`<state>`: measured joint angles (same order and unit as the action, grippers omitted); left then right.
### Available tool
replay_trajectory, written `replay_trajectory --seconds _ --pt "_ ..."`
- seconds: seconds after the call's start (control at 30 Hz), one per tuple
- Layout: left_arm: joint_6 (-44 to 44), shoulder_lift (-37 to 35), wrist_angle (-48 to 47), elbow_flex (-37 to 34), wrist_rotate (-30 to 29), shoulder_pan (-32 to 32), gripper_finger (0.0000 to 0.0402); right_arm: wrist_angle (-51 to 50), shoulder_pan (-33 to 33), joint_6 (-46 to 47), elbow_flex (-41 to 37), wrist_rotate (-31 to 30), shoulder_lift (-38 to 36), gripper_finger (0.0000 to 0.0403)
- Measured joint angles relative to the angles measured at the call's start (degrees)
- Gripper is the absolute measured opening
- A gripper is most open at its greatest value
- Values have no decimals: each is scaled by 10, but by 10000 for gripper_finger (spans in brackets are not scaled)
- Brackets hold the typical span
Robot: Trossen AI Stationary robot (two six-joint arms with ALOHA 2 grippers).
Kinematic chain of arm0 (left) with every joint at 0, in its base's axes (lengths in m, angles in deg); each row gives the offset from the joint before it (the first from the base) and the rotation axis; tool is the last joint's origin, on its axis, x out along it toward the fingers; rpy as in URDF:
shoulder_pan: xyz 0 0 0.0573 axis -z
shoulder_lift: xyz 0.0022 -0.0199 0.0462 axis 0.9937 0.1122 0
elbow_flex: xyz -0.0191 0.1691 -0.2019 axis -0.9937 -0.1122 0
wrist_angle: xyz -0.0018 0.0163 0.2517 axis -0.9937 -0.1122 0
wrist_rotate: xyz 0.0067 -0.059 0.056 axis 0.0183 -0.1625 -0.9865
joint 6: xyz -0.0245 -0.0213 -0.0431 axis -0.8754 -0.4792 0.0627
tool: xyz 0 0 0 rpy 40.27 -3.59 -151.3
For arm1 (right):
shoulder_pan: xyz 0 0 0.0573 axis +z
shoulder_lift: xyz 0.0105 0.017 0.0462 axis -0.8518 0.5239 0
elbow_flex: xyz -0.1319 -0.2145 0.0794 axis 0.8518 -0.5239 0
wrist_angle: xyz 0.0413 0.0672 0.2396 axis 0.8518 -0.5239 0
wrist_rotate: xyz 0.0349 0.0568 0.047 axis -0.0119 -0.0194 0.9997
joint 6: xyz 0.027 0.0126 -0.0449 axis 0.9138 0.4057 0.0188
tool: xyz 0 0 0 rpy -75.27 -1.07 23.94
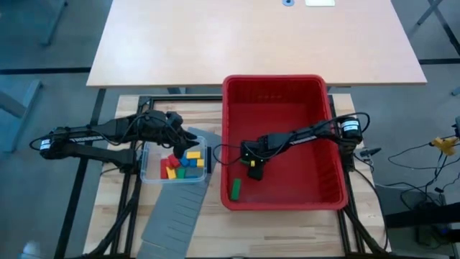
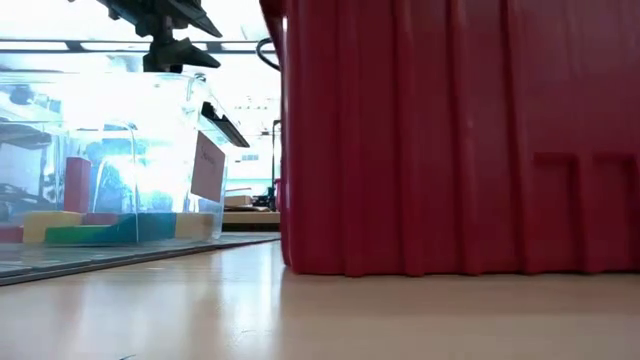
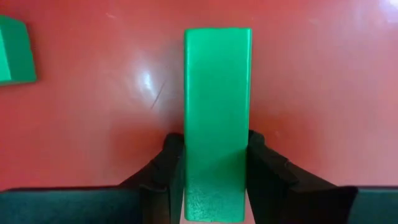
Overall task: Sort blocks
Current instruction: Remove the top green block from the red bin
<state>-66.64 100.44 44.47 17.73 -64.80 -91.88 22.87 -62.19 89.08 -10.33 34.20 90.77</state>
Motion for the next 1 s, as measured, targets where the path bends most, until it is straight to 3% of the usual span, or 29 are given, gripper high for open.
replay_trajectory --seconds 0.33,0.53,0.7,1.0 --pt "-2 0 9 0 0 0 175 -43 0 52 -3 -3 -99 108" --pt "6 0 93 0 -1 0 172 -22 -1 98 -3 -2 -184 108" --pt "35 2 216 0 -1 0 182 69 -1 131 -3 -6 -249 108" --pt "65 56 365 0 -2 0 201 358 -5 163 -1 18 -303 108"
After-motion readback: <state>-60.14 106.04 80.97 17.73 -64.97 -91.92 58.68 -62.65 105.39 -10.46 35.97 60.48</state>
